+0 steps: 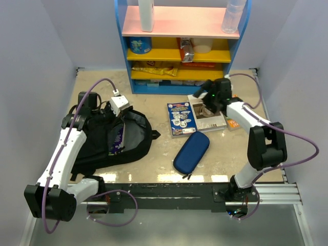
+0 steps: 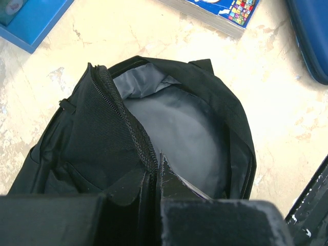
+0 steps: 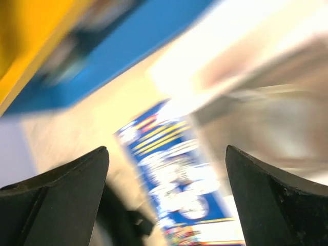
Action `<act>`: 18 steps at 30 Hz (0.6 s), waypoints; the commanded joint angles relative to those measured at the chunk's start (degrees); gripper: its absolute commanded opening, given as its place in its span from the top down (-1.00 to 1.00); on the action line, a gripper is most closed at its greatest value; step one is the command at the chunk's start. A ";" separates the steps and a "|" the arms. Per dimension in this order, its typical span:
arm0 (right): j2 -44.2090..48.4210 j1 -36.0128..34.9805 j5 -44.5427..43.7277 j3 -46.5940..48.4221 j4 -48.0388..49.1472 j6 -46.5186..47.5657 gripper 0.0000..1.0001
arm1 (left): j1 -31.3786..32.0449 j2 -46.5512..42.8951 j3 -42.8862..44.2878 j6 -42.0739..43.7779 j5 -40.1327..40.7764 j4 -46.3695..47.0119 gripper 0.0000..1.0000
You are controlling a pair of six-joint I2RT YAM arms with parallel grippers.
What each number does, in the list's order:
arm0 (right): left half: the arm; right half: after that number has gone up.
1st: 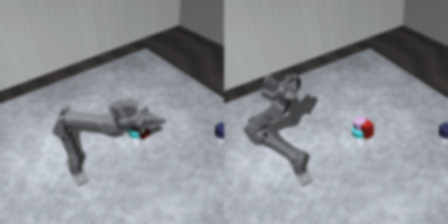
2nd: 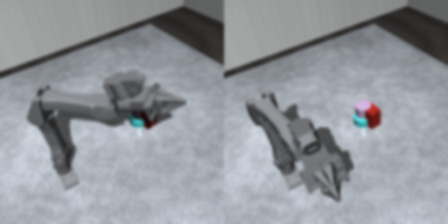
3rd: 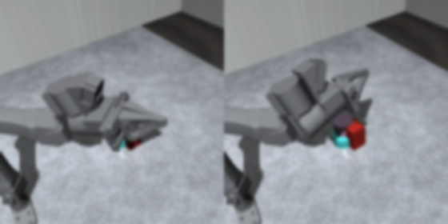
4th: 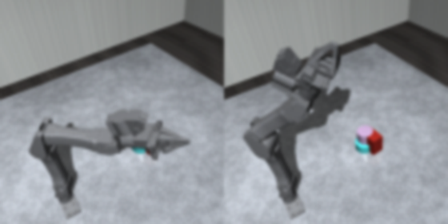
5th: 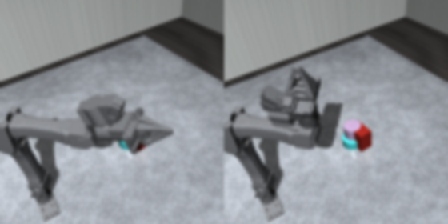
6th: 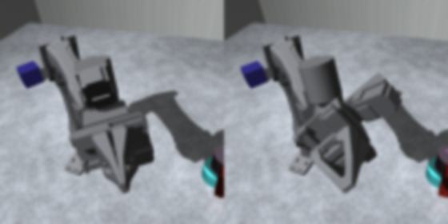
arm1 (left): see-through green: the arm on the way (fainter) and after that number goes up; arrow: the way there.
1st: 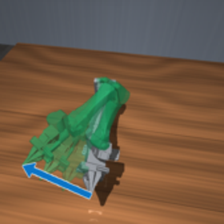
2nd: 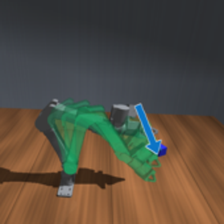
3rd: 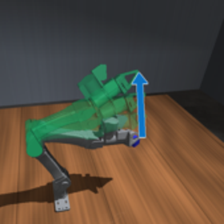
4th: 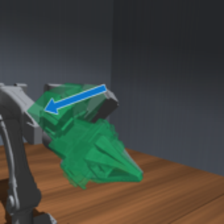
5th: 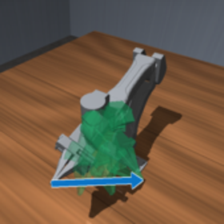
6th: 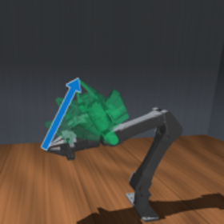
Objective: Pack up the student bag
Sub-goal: Pick up the book from the center of the board.
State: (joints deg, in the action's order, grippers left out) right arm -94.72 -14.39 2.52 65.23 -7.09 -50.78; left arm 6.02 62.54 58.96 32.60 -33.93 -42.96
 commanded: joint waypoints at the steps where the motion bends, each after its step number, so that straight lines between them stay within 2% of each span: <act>1: 1.38 7.61 -6.56 1.99 -16.00 -2.83 -0.97 | 0.13 -1.81 2.04 1.59 -3.07 0.77 1.00; 6: 0.32 18.24 -6.22 2.01 -21.20 -1.51 -0.96 | 0.13 -1.90 1.77 2.20 -3.07 0.51 1.00; 11: 3.65 20.54 -11.55 -1.06 -24.02 -1.16 -0.96 | 0.13 -1.55 1.77 2.64 -3.16 0.33 1.00; 18: 7.27 22.48 -15.17 -5.99 -22.62 -4.32 -0.90 | 0.31 -1.28 2.04 2.73 -3.69 0.25 1.00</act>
State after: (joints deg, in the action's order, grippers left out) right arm -89.60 7.31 -8.12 59.81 -28.99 -52.62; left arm 6.02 62.24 58.96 34.15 -34.20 -43.88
